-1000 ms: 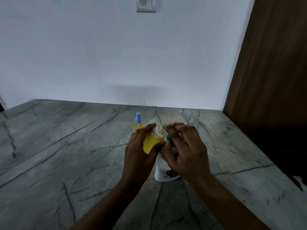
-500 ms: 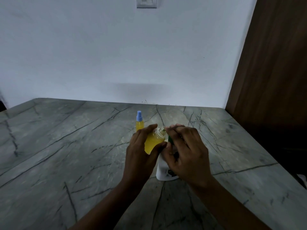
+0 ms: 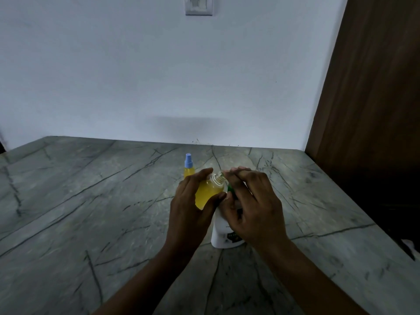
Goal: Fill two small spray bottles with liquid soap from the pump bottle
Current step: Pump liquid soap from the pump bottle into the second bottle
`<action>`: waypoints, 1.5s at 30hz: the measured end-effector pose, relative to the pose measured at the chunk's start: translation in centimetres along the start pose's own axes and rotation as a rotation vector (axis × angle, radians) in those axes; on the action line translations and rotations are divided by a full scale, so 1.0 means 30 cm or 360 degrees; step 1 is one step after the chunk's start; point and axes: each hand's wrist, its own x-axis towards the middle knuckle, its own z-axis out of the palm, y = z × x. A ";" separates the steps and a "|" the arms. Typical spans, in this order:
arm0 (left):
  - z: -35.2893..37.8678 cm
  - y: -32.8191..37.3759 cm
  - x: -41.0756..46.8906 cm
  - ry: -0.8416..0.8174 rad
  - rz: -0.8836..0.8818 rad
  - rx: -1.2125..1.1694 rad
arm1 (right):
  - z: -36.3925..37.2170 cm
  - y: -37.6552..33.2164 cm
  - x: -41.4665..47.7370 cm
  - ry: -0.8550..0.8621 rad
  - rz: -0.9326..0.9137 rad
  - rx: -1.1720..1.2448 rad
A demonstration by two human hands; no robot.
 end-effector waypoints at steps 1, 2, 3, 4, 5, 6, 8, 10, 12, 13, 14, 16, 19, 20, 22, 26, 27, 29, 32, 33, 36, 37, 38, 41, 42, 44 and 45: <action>0.000 0.000 -0.001 -0.0003 -0.0002 -0.0001 | 0.003 0.001 -0.003 0.0004 0.0002 0.0002; 0.001 0.001 -0.002 -0.0006 -0.0006 0.0002 | 0.007 0.003 -0.006 0.0008 0.0008 0.0005; 0.002 0.003 -0.004 -0.0007 -0.0012 0.0008 | 0.011 0.004 -0.011 0.0010 0.0020 0.0012; 0.001 0.002 -0.004 -0.0006 -0.0016 0.0016 | 0.016 0.004 -0.014 0.0011 0.0033 0.0023; 0.001 0.002 -0.005 -0.0005 -0.0018 0.0018 | 0.019 0.003 -0.017 0.0008 0.0042 0.0034; 0.001 0.002 -0.006 -0.0006 -0.0019 0.0016 | 0.021 0.003 -0.019 0.0007 0.0042 0.0043; -0.001 0.000 -0.006 -0.0017 -0.0021 0.0021 | 0.024 0.003 -0.025 0.0024 0.0018 0.0053; 0.002 -0.005 -0.013 -0.0031 -0.0026 0.0029 | 0.032 0.006 -0.042 0.0038 -0.0019 0.0042; 0.002 -0.013 -0.017 -0.0033 -0.0031 0.0037 | 0.041 0.007 -0.055 0.0055 -0.0046 0.0029; 0.002 -0.017 -0.019 -0.0032 -0.0033 0.0043 | 0.044 0.006 -0.059 0.0056 -0.0045 0.0025; 0.003 -0.020 -0.021 -0.0029 -0.0033 0.0049 | 0.045 0.007 -0.061 0.0054 -0.0040 0.0022; 0.003 -0.021 -0.022 -0.0022 -0.0033 0.0058 | 0.040 0.005 -0.056 0.0054 -0.0034 0.0019; 0.001 -0.018 -0.020 -0.0014 -0.0033 0.0063 | 0.032 0.005 -0.048 0.0041 -0.0044 0.0014; 0.001 -0.016 -0.019 -0.0017 -0.0032 0.0063 | 0.029 0.006 -0.044 0.0033 -0.0047 0.0012; 0.001 -0.006 -0.016 -0.0025 -0.0037 0.0048 | 0.024 0.007 -0.033 0.0025 -0.0051 0.0006; 0.002 0.005 -0.010 -0.0005 -0.0012 0.0037 | 0.012 0.007 -0.011 0.0030 -0.0062 0.0011; 0.002 0.006 -0.009 0.0000 -0.0015 0.0033 | 0.010 0.008 -0.011 0.0027 -0.0068 0.0012; 0.002 0.007 -0.009 0.0009 -0.0020 0.0019 | 0.009 0.009 -0.011 0.0021 -0.0063 0.0014; 0.001 0.004 -0.008 -0.0008 -0.0019 0.0009 | 0.009 0.009 -0.010 0.0017 -0.0045 -0.0005; 0.001 0.003 -0.008 -0.0010 -0.0021 0.0008 | 0.007 0.008 -0.010 0.0015 -0.0040 -0.0010; 0.002 0.002 -0.007 -0.0002 -0.0019 0.0009 | 0.007 0.007 -0.009 0.0004 -0.0022 -0.0010; 0.002 0.002 -0.008 -0.0002 -0.0018 0.0010 | 0.009 0.007 -0.010 0.0004 -0.0019 -0.0006; 0.001 0.002 -0.008 -0.0003 -0.0016 0.0009 | 0.011 0.006 -0.011 0.0006 -0.0016 -0.0002; 0.000 0.000 -0.009 -0.0008 -0.0013 0.0015 | 0.015 0.002 -0.013 0.0008 -0.0005 -0.0005; 0.000 -0.002 -0.010 -0.0009 -0.0017 0.0018 | 0.015 0.000 -0.013 0.0008 0.0002 -0.0012; 0.001 -0.005 -0.012 -0.0020 -0.0017 0.0031 | 0.015 -0.003 -0.015 0.0013 0.0010 -0.0023; 0.000 -0.005 -0.013 -0.0028 -0.0012 0.0037 | 0.014 -0.004 -0.018 0.0018 0.0007 -0.0021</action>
